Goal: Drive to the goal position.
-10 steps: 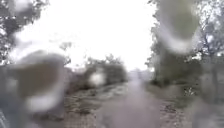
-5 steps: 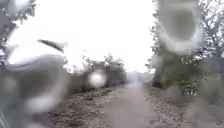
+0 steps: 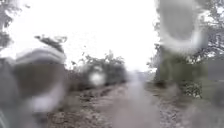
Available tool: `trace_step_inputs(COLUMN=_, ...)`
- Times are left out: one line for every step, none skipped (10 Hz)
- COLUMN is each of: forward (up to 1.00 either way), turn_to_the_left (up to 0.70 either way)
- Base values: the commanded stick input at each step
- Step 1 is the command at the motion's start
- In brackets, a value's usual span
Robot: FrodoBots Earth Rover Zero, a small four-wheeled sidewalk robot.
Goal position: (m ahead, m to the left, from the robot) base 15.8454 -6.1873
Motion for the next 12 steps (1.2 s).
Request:
trace_step_inputs(forward=0.7, turn_to_the_left=0.0)
trace_step_inputs(forward=0.7, turn_to_the_left=0.0)
trace_step_inputs(forward=0.7, turn_to_the_left=0.0)
trace_step_inputs(forward=0.7, turn_to_the_left=0.0)
trace_step_inputs(forward=0.7, turn_to_the_left=0.0)
trace_step_inputs(forward=0.7, turn_to_the_left=0.0)
trace_step_inputs(forward=0.7, turn_to_the_left=0.0)
trace_step_inputs(forward=0.7, turn_to_the_left=0.0)
trace_step_inputs(forward=0.7, turn_to_the_left=0.0)
trace_step_inputs(forward=0.7, turn_to_the_left=0.0)
trace_step_inputs(forward=0.7, turn_to_the_left=0.0)
trace_step_inputs(forward=0.7, turn_to_the_left=0.0)
